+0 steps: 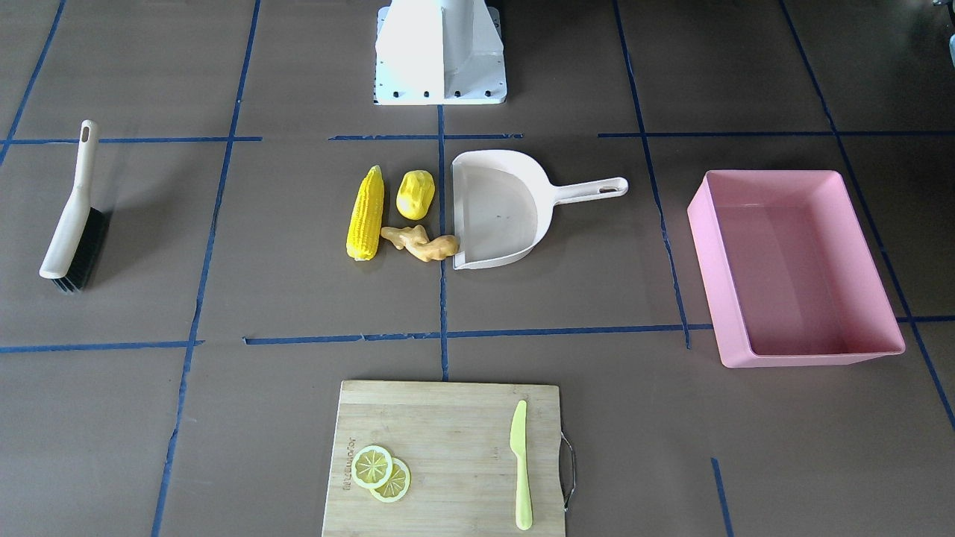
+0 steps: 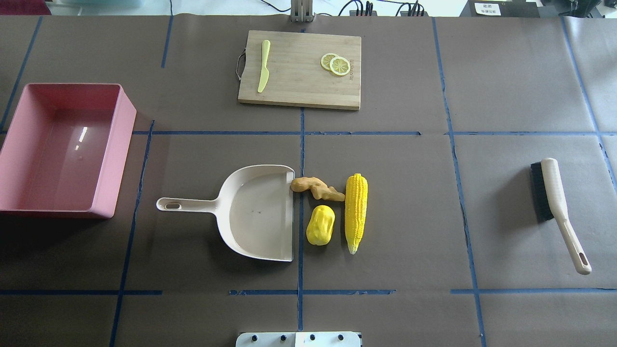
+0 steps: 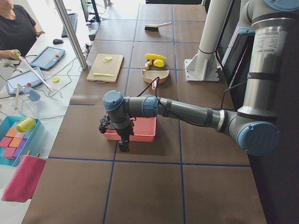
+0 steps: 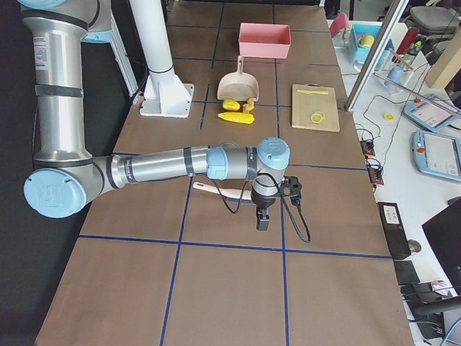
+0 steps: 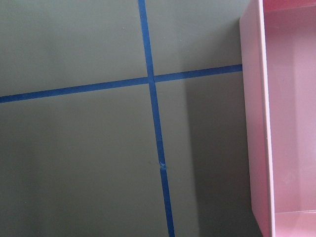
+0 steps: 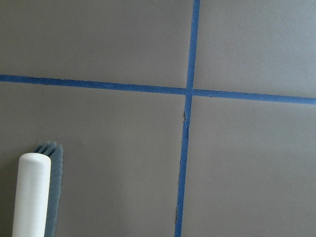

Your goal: Sweep and dump trash into bin

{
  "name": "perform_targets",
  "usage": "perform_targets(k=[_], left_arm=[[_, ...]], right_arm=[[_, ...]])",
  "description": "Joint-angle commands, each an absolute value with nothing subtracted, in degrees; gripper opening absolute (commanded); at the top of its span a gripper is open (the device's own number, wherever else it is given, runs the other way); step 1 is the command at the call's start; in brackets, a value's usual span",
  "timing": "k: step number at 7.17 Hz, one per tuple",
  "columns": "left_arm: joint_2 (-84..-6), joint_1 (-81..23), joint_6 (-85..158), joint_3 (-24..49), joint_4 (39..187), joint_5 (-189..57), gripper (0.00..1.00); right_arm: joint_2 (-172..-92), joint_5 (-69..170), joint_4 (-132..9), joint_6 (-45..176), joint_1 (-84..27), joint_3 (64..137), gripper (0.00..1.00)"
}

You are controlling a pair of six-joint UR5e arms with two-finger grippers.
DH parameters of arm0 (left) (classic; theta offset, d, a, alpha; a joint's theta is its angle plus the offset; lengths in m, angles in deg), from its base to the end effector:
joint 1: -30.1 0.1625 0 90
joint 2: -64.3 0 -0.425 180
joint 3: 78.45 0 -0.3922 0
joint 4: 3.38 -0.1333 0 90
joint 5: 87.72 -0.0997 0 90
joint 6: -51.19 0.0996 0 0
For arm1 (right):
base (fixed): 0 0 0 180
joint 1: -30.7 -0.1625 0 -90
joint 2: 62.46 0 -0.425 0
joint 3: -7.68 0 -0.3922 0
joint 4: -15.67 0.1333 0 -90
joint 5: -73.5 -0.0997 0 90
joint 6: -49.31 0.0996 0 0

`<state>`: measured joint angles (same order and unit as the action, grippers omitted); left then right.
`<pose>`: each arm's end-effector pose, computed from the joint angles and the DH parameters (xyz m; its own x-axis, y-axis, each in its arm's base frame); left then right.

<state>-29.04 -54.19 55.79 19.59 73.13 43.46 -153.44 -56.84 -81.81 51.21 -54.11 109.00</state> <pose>-0.0170 -0.5103 0.5880 0.7409 0.1303 -0.6588 -0.1594 0.9871 0.0161 0.0250 -0.4862 0.5879 0.7587 -0.0681 0.6478 0.0652 0.9975 0.0284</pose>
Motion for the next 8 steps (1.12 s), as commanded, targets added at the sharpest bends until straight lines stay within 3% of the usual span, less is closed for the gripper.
perform_targets(k=[1,8], left_arm=[[-28.3,-54.4,56.2,21.9,72.6,43.3,1.0],[-27.9,-54.1,56.2,22.2,74.4,43.8,1.0]], right_arm=[[-153.4,-56.8,-81.7,51.6,-54.0,109.0,1.0],[-154.0,-61.2,-81.7,51.5,-54.0,109.7,1.0]])
